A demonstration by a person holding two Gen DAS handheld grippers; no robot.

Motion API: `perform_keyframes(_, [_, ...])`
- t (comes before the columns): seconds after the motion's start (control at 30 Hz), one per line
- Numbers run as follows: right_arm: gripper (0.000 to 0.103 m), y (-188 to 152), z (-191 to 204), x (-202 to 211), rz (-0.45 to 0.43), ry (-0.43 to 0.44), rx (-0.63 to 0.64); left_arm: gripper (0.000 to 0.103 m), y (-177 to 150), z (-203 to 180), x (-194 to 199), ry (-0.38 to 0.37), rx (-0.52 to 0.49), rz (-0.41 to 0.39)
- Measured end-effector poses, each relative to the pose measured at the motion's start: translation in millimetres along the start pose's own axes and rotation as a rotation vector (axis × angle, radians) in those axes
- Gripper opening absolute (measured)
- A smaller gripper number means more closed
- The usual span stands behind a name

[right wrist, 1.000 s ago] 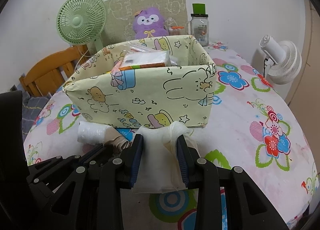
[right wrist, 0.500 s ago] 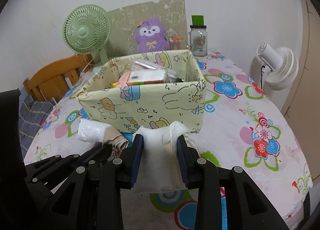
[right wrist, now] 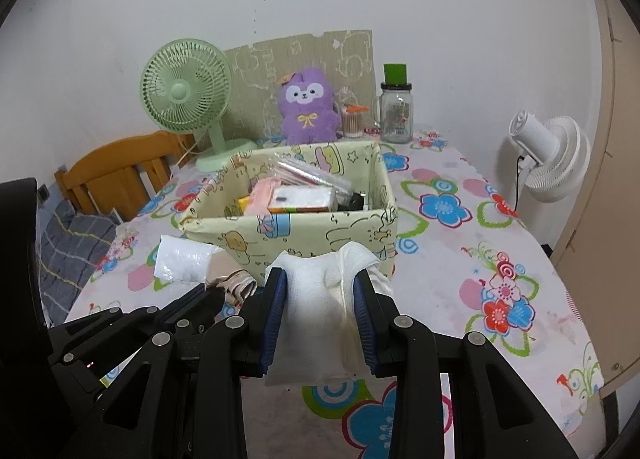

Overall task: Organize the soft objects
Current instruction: 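Lift and carry the white cloth and white roll over the box with both tools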

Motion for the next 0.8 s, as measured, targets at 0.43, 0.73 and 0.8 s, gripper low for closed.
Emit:
perform_keyframes(0.43, [0.037,26.6,8.1,20.9,-0.053,0.013,0.023,0.000,25.0,3.4,22.5,0.016,-0.006,-0.054])
perform_keyframes(0.73, [0.037,44.2,10.9,24.1,-0.074,0.016,0.036,0.000,40.8,5.2,28.0,0.014,-0.011,-0.076])
perform_keyframes(0.8, [0.037,47.7,11.1,23.4,-0.078,0.015,0.038,0.000,45.0,5.5,27.2,0.012,-0.012,-0.079])
Point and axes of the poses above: each gripper's, at about its wrist camera, not at the fingertips, and x roughly against the way its jaws point, z to its left, y to its top, the point moved 10 cm from there along -x, roughly the way its jaws point, and after that the axes turned 11 degrees about -x, right-handed, at the moved point
